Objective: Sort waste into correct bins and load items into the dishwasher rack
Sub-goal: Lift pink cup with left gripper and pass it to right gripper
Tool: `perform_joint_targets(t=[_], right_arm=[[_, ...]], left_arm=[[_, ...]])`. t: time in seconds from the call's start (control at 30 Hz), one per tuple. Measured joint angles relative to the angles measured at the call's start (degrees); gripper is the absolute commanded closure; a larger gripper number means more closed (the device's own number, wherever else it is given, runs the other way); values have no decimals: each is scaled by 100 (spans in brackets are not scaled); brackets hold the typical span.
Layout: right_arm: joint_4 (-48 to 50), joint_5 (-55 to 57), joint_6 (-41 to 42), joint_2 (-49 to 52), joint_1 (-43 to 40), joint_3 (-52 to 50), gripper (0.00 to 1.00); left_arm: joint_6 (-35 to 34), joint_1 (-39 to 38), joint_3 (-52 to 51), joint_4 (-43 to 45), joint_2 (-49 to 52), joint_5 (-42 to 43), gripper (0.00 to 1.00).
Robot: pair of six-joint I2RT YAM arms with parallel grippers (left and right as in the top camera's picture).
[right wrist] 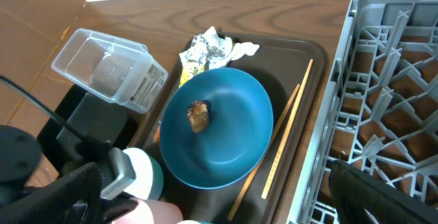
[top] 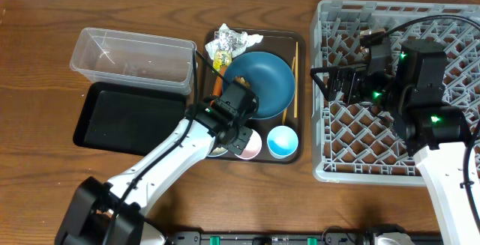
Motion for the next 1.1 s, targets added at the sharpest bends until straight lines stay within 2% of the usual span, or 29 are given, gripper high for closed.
perform_joint_targets(t=[0.4, 0.57, 0.67, 0.77, 0.87, 1.1], right_arm=[[0, -2, 0, 0, 0, 0, 1], [2, -13, 17, 0, 0, 0, 7], [39, -144, 20, 0, 0, 0, 9], [162, -592, -199, 0, -4, 0, 18], [247, -1296, -566, 0, -4, 0, 17], [402, -2994, -1467, 0, 22, 0, 16]], left_arm=[[-59, 116, 647, -190, -1309, 52, 94], [-256, 857, 686, 103, -1733, 745, 94], [-417, 1591, 693, 385, -1794, 1716, 94], [-507, 2227, 702, 632, -1707, 2824, 94], [-586, 2758, 717, 876, -1506, 4072, 94], [-625, 3233, 721, 1281, -861, 6415, 94]])
